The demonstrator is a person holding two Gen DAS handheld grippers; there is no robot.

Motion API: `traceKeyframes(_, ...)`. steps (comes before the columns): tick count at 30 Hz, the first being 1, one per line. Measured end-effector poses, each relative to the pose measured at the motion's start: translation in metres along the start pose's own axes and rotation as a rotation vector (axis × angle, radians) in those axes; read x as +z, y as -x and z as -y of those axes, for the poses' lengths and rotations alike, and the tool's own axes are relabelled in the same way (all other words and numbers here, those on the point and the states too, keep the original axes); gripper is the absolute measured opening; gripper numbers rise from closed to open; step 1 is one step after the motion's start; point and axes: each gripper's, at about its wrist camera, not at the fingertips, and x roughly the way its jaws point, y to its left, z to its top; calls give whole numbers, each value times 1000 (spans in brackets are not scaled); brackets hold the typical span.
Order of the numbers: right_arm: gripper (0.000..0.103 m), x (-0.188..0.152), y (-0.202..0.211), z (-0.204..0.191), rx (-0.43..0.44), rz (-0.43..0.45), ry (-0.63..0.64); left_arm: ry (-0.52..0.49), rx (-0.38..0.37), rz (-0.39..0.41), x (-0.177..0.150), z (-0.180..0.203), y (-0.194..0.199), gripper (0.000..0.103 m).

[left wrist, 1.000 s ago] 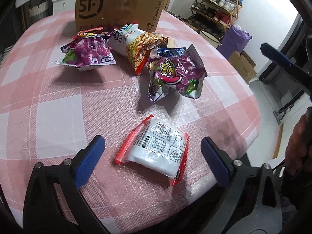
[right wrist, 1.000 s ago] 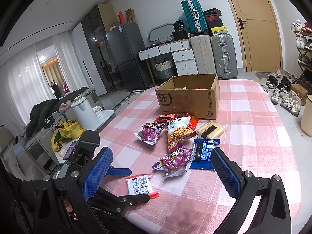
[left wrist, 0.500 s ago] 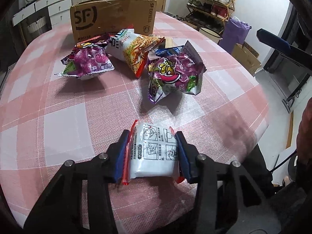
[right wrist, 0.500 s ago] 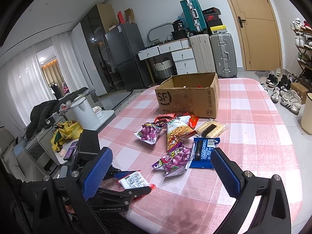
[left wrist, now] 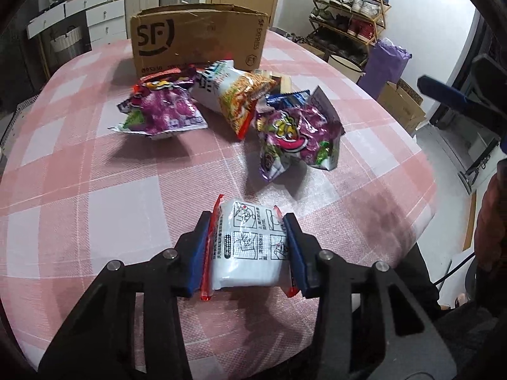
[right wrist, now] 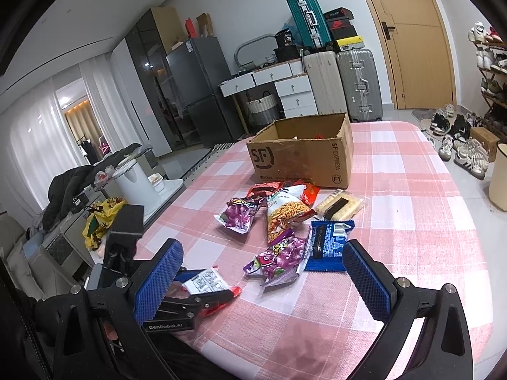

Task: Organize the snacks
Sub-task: 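Lift the white packet with the left tool while the right tool approaches the purple candy bag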

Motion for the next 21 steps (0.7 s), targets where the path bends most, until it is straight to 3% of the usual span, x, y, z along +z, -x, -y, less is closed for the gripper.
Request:
traceKeyframes(10,102,-7,-22,5,8,-73,-14,58,-14,56,7,-23,19,42)
traceKeyframes(21,100,-20,-62,19,78,-175,-104,122,-28,105,10,-46,38,42)
